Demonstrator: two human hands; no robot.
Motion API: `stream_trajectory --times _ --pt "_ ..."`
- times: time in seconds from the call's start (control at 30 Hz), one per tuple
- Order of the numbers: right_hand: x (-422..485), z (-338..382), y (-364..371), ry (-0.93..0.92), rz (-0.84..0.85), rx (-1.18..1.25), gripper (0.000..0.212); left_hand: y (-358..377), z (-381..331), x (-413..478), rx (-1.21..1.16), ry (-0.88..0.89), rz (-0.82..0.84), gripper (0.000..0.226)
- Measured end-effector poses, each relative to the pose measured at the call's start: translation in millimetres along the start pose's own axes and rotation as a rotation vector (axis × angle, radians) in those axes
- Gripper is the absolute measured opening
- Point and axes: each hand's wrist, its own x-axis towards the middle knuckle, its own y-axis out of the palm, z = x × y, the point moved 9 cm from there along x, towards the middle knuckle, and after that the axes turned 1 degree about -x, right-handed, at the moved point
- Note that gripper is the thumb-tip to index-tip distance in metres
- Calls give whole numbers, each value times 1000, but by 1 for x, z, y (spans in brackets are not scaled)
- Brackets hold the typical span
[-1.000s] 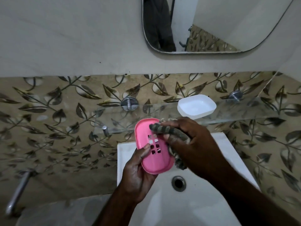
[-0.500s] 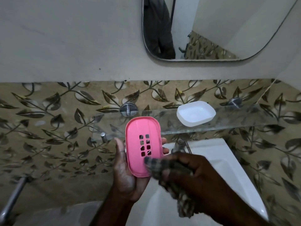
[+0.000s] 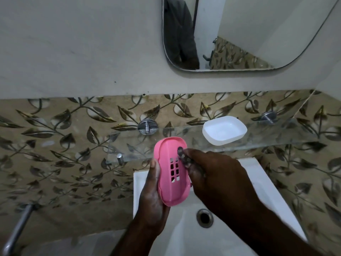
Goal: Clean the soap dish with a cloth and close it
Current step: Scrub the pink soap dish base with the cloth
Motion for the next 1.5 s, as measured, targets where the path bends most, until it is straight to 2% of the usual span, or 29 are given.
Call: stream_trajectory --times 0.07,0.17,0.27,0.43,0.5,0.57,0.63,0.73,0.83,0.9,0.97,1.0,1.1,1.23,1.27,1.33,1.4,1.5 --pt "-5 5 7 31 87 -18 30 -5 -4 -2 17 26 -43 95" --pt "-17 10 19 37 202 0 21 -7 -9 -1 61 64 -43 95" --pt "-25 16 34 -1 275 -12 22 -10 -13 0 75 73 -63 99" --pt "-29 28 33 -126 314 72 23 -8 -9 2 38 30 -56 101" --pt "-28 33 36 -103 396 344 19 -6 -12 3 -6 36 -43 90" --pt "-23 26 43 82 469 774 13 -4 -21 5 -76 43 -29 83" --pt "-14 13 37 181 352 957 15 -3 -28 8 -146 48 -34 73" --pt "-5 -3 18 192 138 975 19 -6 -35 9 -201 81 -62 65" --pt "-8 2 13 129 146 872 23 -3 -35 7 -141 113 -57 74" --pt "-13 18 12 -37 116 542 25 2 -31 7 -117 104 -37 72" --pt "-23 38 19 -206 94 130 33 6 -29 5 -91 95 -30 55" --pt "-27 44 22 -229 110 34 34 5 -29 5 -94 95 -40 53" --pt "-33 50 24 -287 149 -68 29 1 -27 1 -146 73 -73 60" --pt "-31 51 22 -387 91 -273 29 -1 -21 1 -150 56 -135 71" --pt "-28 49 23 -402 88 -304 33 -1 -21 1 -136 60 -129 70" --pt "-20 43 21 -404 98 -333 31 3 -22 1 -77 55 -106 55" --pt "-12 33 15 -332 114 -298 23 5 -25 1 -80 49 -91 50" --pt "-1 17 -1 -192 50 -83 24 -2 -35 2 -132 73 -113 56"
